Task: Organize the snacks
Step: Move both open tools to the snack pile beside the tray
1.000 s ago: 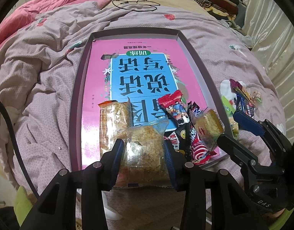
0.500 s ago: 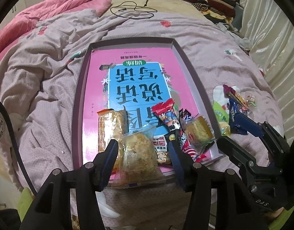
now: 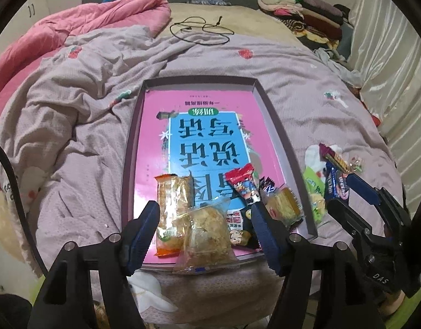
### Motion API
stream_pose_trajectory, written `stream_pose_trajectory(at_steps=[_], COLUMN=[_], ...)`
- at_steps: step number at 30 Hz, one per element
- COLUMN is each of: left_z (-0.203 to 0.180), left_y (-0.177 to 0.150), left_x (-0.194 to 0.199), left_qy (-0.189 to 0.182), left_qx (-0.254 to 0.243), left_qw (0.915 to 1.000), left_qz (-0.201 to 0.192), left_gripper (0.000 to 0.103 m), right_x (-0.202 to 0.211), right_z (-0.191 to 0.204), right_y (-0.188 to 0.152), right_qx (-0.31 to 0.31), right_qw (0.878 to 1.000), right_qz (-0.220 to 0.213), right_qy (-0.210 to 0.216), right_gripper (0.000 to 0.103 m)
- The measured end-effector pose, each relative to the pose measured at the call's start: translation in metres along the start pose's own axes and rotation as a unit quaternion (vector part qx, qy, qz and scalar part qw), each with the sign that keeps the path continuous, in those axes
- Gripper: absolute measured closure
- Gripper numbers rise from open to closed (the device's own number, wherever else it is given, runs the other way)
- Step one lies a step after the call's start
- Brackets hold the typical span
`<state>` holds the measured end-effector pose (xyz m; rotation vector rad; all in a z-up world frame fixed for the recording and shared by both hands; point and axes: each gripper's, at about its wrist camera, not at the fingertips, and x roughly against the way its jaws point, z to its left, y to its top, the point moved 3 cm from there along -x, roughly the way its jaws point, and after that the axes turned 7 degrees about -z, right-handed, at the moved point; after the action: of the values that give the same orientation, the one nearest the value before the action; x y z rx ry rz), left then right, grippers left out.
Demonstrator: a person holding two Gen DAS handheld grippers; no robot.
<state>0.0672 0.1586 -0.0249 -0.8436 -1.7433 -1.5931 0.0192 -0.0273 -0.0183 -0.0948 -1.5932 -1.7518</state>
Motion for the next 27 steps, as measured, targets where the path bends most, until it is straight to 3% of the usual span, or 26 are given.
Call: stream_pose_trajectory(at_steps=[17,27], left_z=[-0.035,-0.057], left_y=[0.008,0.008], left_x=[0.017,0.019], left_qy=[-0.027,-0.041], left_qx=[-0.025,-0.048], left_qw=[0.9992,0.9979], left_qz=[-0.016,-0.015], left_gripper=[0.032,0.032], right_x=[0.027,0.040], right_z=[-0.027,-0.055], right_y=[0.014,0.020], right_qx=[0.006,-0.021], right_qw=[0.998,0.996], right_qz=[-0.033,-0.045], right_qy=[-0.046,-0.069], right_gripper=[0.027,0.027])
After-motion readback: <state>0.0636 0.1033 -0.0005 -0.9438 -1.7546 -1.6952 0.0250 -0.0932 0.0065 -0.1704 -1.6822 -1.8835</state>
